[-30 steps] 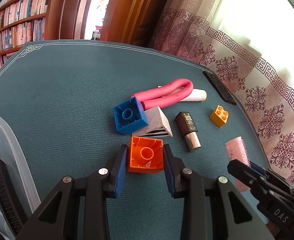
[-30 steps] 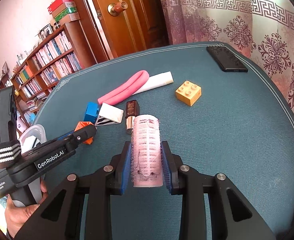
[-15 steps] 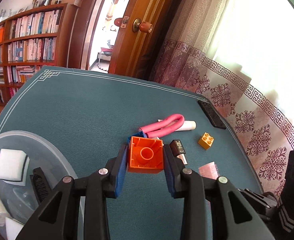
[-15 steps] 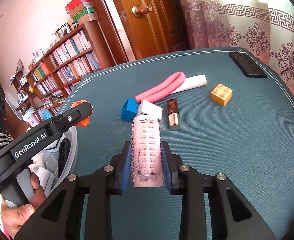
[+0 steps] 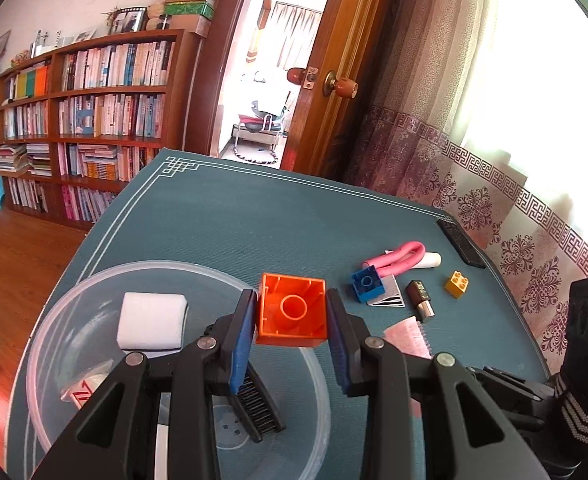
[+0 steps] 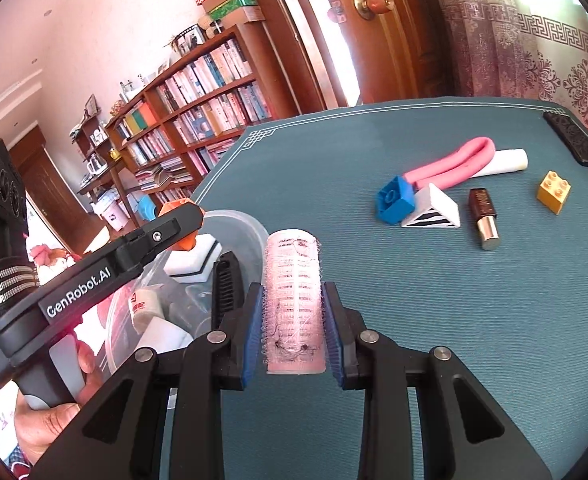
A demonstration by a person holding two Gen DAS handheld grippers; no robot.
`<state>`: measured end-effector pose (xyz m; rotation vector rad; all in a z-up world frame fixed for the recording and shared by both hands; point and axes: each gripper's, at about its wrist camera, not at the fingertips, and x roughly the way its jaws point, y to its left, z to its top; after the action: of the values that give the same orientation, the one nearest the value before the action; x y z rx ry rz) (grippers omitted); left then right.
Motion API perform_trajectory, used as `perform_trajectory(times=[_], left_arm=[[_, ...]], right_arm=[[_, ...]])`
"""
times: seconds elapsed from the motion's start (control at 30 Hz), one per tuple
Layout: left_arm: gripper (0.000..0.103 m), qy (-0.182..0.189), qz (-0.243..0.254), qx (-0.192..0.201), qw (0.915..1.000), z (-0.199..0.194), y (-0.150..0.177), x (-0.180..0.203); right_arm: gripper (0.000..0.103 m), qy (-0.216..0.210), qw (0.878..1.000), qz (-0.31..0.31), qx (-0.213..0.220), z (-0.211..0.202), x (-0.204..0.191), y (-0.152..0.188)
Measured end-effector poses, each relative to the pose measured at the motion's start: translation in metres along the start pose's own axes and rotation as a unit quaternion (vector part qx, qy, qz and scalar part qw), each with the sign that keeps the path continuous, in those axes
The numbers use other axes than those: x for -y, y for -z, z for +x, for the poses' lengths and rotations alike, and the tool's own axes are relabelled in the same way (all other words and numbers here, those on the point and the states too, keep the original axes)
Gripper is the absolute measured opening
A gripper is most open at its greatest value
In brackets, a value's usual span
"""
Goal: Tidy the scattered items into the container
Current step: 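Carry the orange brick into the bowl and release it while the right tool carries the roller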
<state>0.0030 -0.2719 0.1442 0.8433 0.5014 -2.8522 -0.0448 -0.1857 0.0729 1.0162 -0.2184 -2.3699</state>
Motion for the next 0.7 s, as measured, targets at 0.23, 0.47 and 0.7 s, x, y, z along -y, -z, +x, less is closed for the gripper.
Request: perform_trajectory(times=[0.23,0.47,0.7], left_arm=[[0.038,-0.015,-0.024,0.005,0.9996,-0.01,-0.008,-0.027],[0.038,-0.031,-0.044,0.001,0.9986,-0.012,-0.009,-0.049],[0.061,-0.029,-0.059,-0.007,0.9978,-0.012,-0.009,-0.06]], right_arm=[[0.032,-0.027,0.999,-0.022,-0.012,0.01,-0.026,0.004],[0.032,-0.045,0.997,-0.051,-0.022,0.023,-0.057,0.013],[0.033,-0.054,0.996,-0.058,-0.044,0.04,-0.07,0.024]])
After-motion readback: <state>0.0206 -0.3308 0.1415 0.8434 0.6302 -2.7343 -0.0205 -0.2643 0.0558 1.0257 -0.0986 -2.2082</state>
